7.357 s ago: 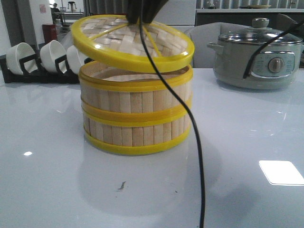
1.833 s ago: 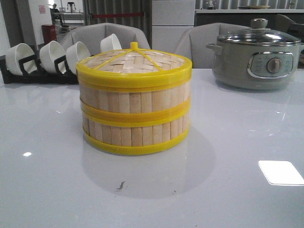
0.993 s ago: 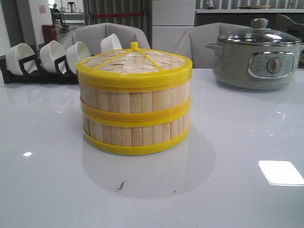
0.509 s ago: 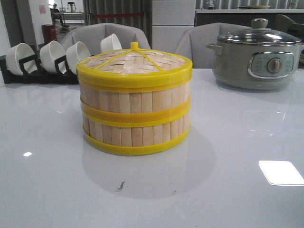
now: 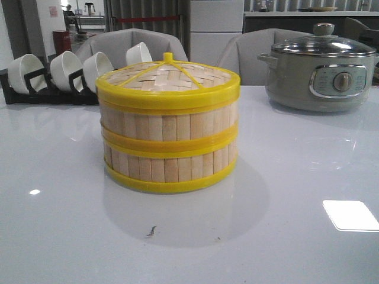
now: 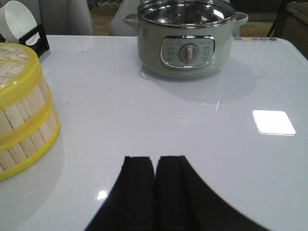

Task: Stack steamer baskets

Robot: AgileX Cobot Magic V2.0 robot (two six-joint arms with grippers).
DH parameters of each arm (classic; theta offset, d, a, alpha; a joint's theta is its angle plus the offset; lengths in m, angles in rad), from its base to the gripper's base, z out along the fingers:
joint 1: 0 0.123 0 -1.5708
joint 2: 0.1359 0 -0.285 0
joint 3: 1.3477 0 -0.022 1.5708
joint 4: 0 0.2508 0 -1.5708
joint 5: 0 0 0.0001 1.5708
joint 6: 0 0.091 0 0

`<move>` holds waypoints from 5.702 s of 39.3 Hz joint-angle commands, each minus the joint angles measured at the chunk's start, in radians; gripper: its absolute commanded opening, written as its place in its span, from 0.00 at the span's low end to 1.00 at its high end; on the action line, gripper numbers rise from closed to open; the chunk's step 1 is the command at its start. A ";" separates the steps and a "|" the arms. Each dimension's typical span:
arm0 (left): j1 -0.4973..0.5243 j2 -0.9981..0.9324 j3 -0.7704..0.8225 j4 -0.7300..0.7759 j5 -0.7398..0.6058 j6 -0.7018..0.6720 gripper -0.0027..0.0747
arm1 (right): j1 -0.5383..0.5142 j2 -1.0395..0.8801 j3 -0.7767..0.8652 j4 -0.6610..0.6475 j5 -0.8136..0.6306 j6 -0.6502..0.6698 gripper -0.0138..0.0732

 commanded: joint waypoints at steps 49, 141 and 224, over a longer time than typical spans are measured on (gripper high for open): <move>0.021 -0.337 0.526 -0.075 -0.339 -0.012 0.15 | -0.006 0.003 -0.030 -0.001 -0.080 -0.011 0.22; 0.021 -0.339 0.526 0.272 -0.379 -0.190 0.15 | -0.006 -0.034 -0.029 -0.091 -0.086 -0.040 0.22; 0.021 -0.338 0.526 0.272 -0.381 -0.190 0.15 | -0.006 -0.421 0.297 0.014 -0.129 -0.038 0.22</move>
